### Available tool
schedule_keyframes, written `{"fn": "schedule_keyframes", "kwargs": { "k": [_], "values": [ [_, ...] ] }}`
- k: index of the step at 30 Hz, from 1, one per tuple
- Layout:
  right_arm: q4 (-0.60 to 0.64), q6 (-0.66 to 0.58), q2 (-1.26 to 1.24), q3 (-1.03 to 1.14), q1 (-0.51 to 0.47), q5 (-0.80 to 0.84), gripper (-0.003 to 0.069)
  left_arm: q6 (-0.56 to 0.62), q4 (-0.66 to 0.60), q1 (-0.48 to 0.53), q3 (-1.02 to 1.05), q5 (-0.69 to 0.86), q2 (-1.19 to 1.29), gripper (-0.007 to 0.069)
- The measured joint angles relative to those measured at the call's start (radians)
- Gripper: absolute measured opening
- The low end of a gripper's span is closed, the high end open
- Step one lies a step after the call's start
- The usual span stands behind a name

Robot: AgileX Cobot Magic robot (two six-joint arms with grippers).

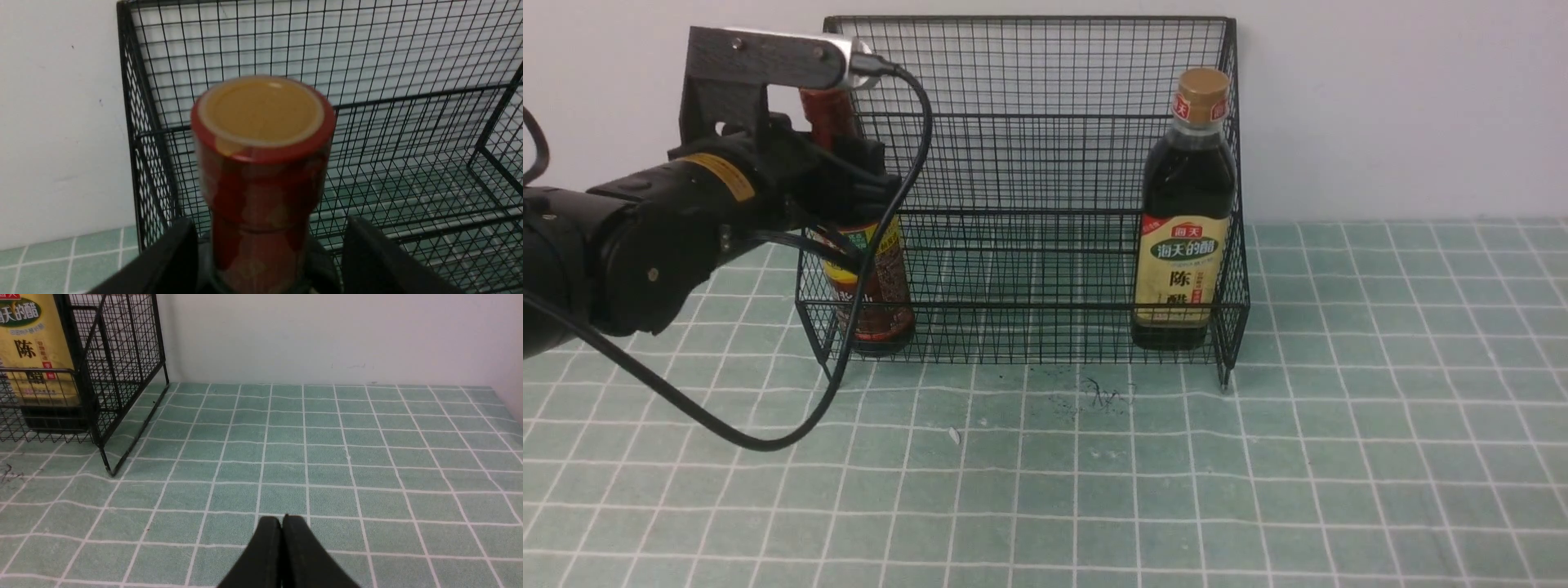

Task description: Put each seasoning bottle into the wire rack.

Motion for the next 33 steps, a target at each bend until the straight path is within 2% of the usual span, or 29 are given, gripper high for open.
{"fn": "schedule_keyframes", "kwargs": {
  "k": [6, 9, 12, 17, 19, 25, 33],
  "values": [
    [0.000, 0.000, 0.000, 0.000, 0.000, 0.000, -0.0015, 0.005, -0.004, 0.000, 0.000, 0.063, -0.099, 0.0456],
    [0.000, 0.000, 0.000, 0.000, 0.000, 0.000, -0.0015, 0.006, -0.007, 0.000, 0.000, 0.139, -0.156, 0.0426],
    [0.000, 0.000, 0.000, 0.000, 0.000, 0.000, -0.0015, 0.006, -0.008, 0.000, 0.000, 0.278, -0.223, 0.0330],
    [0.000, 0.000, 0.000, 0.000, 0.000, 0.000, -0.0015, 0.006, -0.009, 0.000, 0.000, 0.552, -0.380, 0.0063],
    [0.000, 0.000, 0.000, 0.000, 0.000, 0.000, -0.0015, 0.006, -0.020, 0.000, 0.001, 0.650, -0.474, 0.0015],
    [0.000, 0.000, 0.000, 0.000, 0.000, 0.000, -0.0015, 0.006, -0.092, 0.000, 0.038, 0.758, -0.739, -0.0006],
    [0.000, 0.000, 0.000, 0.000, 0.000, 0.000, -0.0015, 0.007, -0.210, 0.000, 0.041, 0.781, -0.972, -0.0006]
  ]
}}
